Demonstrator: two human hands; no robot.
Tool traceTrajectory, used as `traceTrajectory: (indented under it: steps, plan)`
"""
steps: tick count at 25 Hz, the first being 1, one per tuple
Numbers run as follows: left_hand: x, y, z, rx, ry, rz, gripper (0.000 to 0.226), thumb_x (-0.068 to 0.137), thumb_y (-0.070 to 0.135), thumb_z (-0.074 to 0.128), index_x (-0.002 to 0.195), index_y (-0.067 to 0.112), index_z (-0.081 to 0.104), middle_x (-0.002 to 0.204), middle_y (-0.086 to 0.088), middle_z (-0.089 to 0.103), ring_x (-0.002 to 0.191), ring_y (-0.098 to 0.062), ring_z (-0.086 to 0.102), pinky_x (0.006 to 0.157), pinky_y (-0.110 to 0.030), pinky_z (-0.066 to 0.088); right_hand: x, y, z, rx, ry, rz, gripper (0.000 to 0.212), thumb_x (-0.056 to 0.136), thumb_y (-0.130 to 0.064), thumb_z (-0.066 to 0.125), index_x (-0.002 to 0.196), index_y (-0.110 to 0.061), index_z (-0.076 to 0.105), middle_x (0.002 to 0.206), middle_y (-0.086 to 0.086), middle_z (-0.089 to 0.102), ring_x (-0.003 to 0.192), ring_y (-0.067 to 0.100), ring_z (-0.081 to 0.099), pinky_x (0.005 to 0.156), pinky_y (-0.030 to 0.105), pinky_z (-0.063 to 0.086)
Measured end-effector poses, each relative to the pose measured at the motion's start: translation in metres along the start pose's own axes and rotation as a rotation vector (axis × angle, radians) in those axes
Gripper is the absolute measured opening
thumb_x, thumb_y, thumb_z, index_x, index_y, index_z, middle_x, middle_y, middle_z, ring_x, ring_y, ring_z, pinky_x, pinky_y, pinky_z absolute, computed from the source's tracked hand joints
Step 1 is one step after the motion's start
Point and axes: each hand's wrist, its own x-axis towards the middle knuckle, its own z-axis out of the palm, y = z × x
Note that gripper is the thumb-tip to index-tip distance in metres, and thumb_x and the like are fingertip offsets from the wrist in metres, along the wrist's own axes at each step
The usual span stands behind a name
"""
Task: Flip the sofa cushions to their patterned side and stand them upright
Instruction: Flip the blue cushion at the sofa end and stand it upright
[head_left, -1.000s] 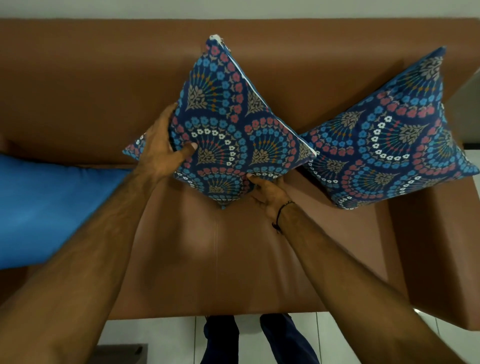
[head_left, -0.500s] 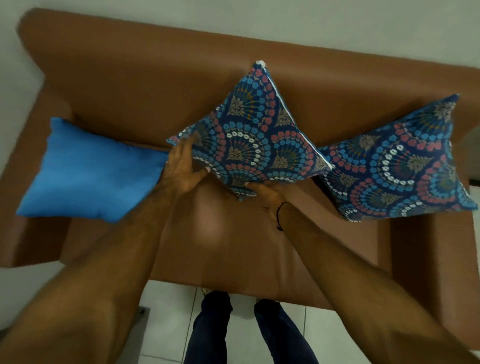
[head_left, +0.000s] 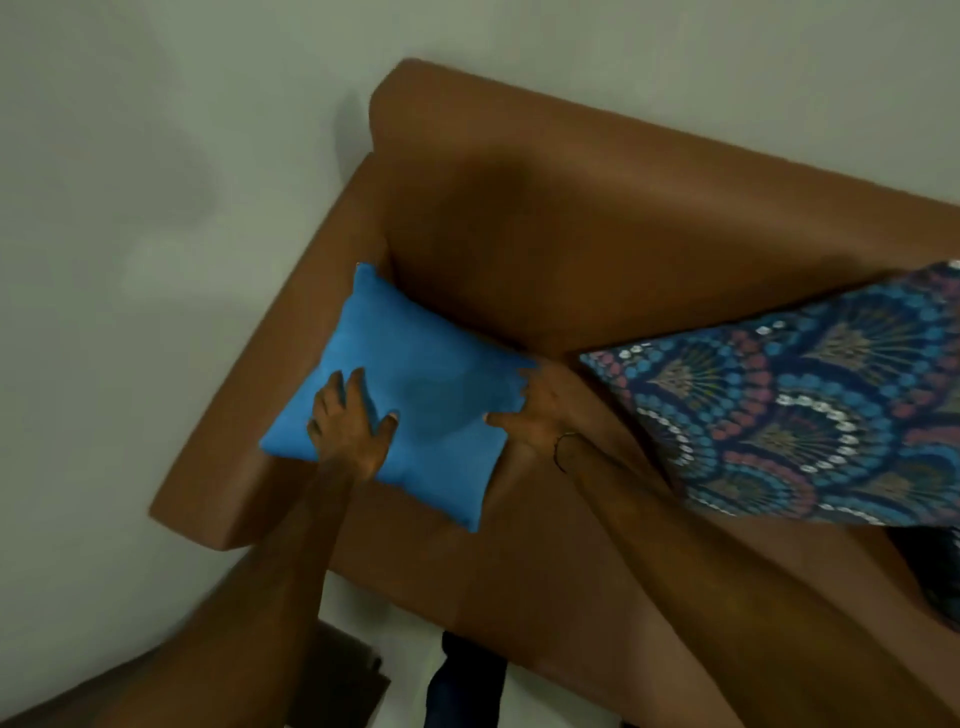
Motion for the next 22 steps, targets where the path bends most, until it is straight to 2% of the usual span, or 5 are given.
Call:
traceTrajectory:
  steps: [4,8,14,17,22]
  plan:
    - [0.072,-0.022,-0.009,-0.008,-0.043,0.069,0.09,0.095,0.041,0.074,0.169,0.02,0.027,0.172,-0.026,0.029,0.157,-0.049,0.031,0.127,-0.064,0.026,0.044,-0.015,0.069,0.627,0.08,0.257,0.075,0.088,-0.039,0.08,0.152,-0.021,0.045,0.147,-0.009,0.048,0.133,0.016,0.051,0.114,0.026,0.035]
    - [0.106,-0.02,-0.002,-0.085,-0.086,-0.038,0.107,0.086,0.056,0.079,0.168,0.016,0.023,0.167,-0.026,0.037,0.153,-0.048,0.037,0.126,-0.063,0.03,0.056,-0.007,0.088,1.076,-0.029,0.435,0.029,0.083,-0.049,0.082,0.105,-0.035,0.07,0.101,-0.01,0.079,0.076,0.007,0.078,0.055,0.021,0.061]
    - [0.114,-0.007,-0.035,-0.464,0.002,0.047,0.078,0.087,0.025,0.085,0.155,0.01,0.05,0.149,0.005,0.054,0.136,-0.018,0.055,0.095,0.01,0.034,0.066,-0.009,0.076,1.474,0.073,0.481,0.067,0.097,-0.069,0.04,0.14,-0.022,0.061,0.139,0.009,0.066,0.128,0.032,0.06,0.101,0.05,0.052]
    - [0.109,0.006,-0.066,-0.782,0.019,-0.082,0.042,0.094,0.037,0.072,0.134,0.023,0.071,0.136,0.004,0.073,0.12,-0.016,0.069,0.108,-0.029,0.054,0.062,-0.019,0.044,1.522,0.031,0.477,0.076,0.085,-0.086,0.037,0.123,-0.03,0.069,0.117,0.002,0.071,0.111,0.029,0.064,0.083,0.044,0.053]
    - [0.083,0.004,-0.095,-1.085,-0.395,-0.211,0.039,0.074,0.063,0.065,0.058,0.029,0.078,0.062,0.007,0.072,0.061,-0.016,0.066,0.063,-0.028,0.052,0.045,-0.027,0.01,1.428,-0.055,0.459,0.094,0.067,-0.098,0.045,0.135,-0.034,0.059,0.121,0.007,0.067,0.117,0.039,0.061,0.074,0.062,0.058]
